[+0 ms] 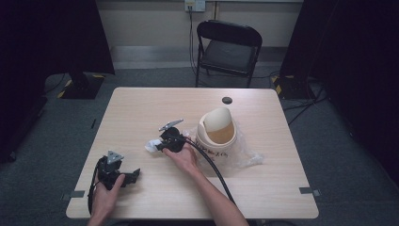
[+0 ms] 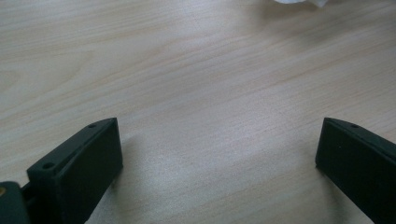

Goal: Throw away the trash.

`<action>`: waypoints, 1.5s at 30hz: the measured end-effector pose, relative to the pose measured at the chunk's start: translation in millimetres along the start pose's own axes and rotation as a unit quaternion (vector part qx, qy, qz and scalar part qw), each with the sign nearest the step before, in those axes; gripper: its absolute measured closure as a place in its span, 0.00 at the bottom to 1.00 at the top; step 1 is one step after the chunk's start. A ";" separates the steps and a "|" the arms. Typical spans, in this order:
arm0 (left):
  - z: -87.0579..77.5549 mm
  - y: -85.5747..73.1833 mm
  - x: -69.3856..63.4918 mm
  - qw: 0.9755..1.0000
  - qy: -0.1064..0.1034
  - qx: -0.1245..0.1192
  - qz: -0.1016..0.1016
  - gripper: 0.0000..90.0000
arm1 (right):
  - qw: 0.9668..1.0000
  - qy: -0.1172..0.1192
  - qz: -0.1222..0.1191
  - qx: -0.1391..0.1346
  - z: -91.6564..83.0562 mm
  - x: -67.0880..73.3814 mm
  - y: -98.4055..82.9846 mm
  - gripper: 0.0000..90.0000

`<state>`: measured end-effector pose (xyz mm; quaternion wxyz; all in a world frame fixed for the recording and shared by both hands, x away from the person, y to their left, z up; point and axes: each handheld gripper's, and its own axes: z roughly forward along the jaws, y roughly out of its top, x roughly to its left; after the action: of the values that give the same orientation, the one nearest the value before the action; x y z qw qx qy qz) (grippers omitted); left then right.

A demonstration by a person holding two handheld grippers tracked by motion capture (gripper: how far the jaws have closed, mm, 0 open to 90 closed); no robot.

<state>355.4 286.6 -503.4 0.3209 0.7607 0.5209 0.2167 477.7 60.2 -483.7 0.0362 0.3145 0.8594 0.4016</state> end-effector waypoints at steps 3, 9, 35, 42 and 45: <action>0.0 0.0 0.0 1.000 0.000 0.000 0.000 0.00 | 1.000 0.003 -0.002 -0.002 -3.4 2.7 1.1 0.86; 0.0 0.0 0.0 1.000 0.000 0.000 0.000 0.00 | 1.000 0.009 -0.002 -0.013 -13.7 8.4 1.5 0.87; 0.0 0.0 0.0 1.000 0.000 0.000 0.000 0.00 | 0.997 0.019 -0.028 -0.074 -70.6 36.8 10.5 0.89; 0.0 0.0 0.0 1.000 0.000 0.000 0.000 0.00 | 0.996 0.005 -0.040 -0.075 -89.4 41.5 10.4 0.89; 0.0 0.0 0.0 1.000 0.000 0.000 0.000 0.00 | 0.996 0.008 -0.034 -0.077 -99.4 41.0 7.2 0.89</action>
<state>355.4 286.6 -503.4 0.3210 0.7606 0.5210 0.2166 417.3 20.6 -403.7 0.0672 0.2782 0.8362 0.4678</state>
